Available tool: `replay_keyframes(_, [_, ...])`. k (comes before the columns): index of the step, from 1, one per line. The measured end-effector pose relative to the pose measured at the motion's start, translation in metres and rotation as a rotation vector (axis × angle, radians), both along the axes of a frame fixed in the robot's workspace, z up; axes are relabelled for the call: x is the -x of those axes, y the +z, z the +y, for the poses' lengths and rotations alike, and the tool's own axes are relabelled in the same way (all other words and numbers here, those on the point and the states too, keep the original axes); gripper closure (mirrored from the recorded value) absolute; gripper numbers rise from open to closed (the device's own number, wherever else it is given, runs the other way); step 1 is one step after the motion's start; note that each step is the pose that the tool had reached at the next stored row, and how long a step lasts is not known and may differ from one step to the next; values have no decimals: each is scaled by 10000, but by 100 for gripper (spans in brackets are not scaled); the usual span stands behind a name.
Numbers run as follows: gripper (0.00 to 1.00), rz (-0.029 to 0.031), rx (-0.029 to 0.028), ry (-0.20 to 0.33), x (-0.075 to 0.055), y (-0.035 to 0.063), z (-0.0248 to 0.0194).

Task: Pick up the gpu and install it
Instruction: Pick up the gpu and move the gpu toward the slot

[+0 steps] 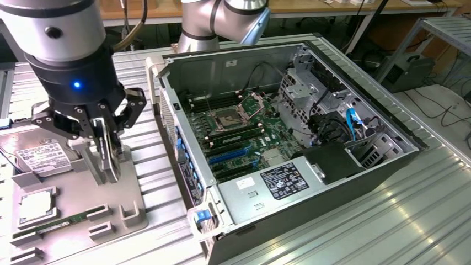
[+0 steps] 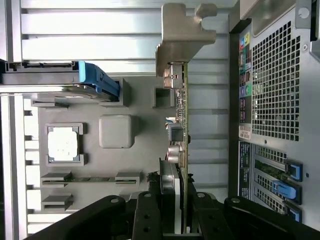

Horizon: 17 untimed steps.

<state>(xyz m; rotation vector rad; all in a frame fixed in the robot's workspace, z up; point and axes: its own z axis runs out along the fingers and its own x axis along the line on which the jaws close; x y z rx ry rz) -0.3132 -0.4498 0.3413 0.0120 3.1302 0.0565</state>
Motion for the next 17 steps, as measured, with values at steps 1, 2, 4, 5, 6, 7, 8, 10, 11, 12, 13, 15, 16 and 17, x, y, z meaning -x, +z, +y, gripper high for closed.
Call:
replay_keyframes(1, [72,1,-4,0,0,37,0])
replay_keyframes(2, [72,1,-7,0,0,66,0])
replay_keyframes(4, [72,2,-15,0,0,146,0])
replay_keyframes(5, [72,1,-18,0,0,177,0])
replay_keyframes(6, [72,1,-21,0,0,210,0])
replay_keyframes(7, [72,1,-24,0,0,241,0])
replay_keyframes(8, [72,1,-27,0,0,270,0])
replay_keyframes(10, [72,1,-29,0,0,327,0])
replay_keyframes(11, [72,1,-29,0,0,353,0])
replay_keyframes(12, [72,2,-28,0,0,379,0])
replay_keyframes(13, [72,1,-28,0,0,407,0])
replay_keyframes(15, [72,1,-29,0,0,475,0])
replay_keyframes(16, [72,1,-28,0,0,502,0])
replay_keyframes(17, [72,2,-29,0,0,606,0])
